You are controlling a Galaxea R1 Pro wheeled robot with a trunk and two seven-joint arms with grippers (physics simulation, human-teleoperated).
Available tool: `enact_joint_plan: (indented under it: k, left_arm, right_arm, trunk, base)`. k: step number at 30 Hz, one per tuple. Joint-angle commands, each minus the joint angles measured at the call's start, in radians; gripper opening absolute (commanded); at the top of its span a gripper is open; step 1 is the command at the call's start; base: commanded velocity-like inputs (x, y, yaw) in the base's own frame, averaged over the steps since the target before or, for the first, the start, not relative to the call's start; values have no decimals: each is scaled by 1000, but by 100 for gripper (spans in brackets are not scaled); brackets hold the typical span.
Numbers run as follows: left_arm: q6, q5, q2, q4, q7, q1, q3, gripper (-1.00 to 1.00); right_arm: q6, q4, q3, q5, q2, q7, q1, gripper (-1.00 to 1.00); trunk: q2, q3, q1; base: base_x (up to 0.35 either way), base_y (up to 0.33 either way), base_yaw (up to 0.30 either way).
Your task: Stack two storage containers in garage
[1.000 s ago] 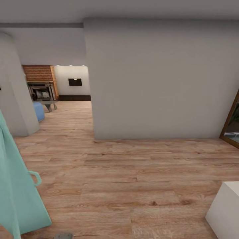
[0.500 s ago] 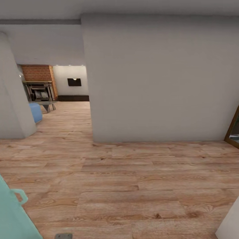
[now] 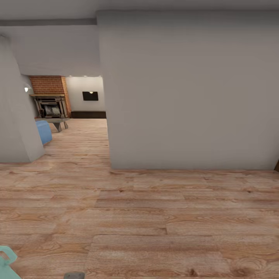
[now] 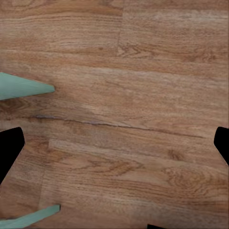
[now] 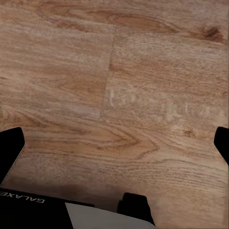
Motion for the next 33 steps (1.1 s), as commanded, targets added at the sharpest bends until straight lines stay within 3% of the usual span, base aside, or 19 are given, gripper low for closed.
enact_joint_plan:
  k: [1, 15, 33]
  left_arm:
    - [-6, 8, -1, 4, 0, -2, -8, 100]
    - [-6, 8, -1, 4, 0, -2, -9, 100]
    - [-6, 7, -1, 4, 0, -2, -9, 100]
  right_arm:
    - [-1, 0, 0, 7, 0, 1, 0, 100]
    - [-1, 0, 0, 7, 0, 1, 0, 100]
    - [-1, 0, 0, 8, 0, 1, 0, 100]
  trunk:
    - [-1, -1, 1]
    - [-1, -1, 1]
    - [-1, -1, 1]
  base:
    - [341, 0, 247]
    - [340, 0, 272]
    - [340, 0, 81]
